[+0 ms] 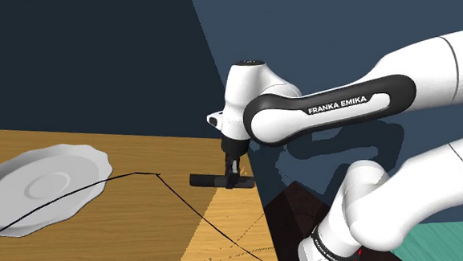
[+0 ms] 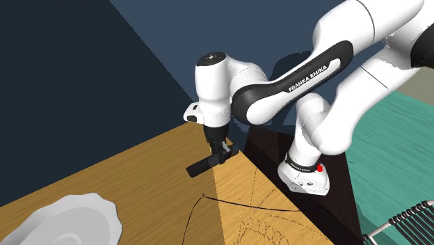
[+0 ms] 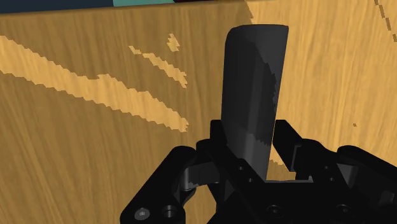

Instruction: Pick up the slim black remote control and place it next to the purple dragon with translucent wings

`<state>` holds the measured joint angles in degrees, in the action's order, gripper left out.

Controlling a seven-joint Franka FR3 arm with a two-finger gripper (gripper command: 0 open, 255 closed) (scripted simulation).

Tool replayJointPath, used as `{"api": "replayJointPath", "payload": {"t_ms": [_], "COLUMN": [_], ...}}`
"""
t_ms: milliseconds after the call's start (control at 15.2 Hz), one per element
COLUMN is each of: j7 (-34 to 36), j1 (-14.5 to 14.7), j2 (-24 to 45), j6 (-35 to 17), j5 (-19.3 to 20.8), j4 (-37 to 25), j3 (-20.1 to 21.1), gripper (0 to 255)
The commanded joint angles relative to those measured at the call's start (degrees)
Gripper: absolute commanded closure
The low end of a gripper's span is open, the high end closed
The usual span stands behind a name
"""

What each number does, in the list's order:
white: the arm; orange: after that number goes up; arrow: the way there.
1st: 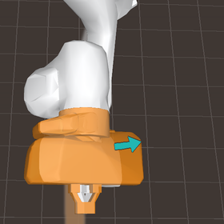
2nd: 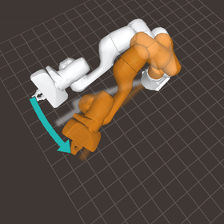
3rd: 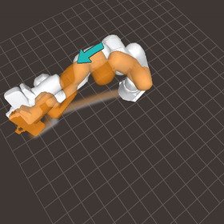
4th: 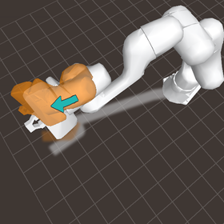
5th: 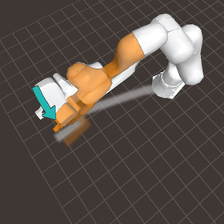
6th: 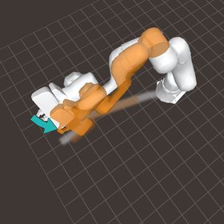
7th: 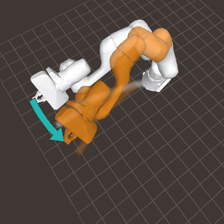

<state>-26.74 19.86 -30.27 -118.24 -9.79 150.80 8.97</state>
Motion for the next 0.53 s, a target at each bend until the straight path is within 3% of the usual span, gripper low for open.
{"api": "replayJointPath", "payload": {"t_ms": [0, 462], "j7": [0.18, 0.58], "j1": [0.00, -0.15], "j2": [-0.80, -2.64], "j6": [1.86, 7.86], "j5": [0.11, 0.59], "j4": [-1.03, -5.21], "j3": [-0.10, -0.58], "gripper": [255, 255]}}
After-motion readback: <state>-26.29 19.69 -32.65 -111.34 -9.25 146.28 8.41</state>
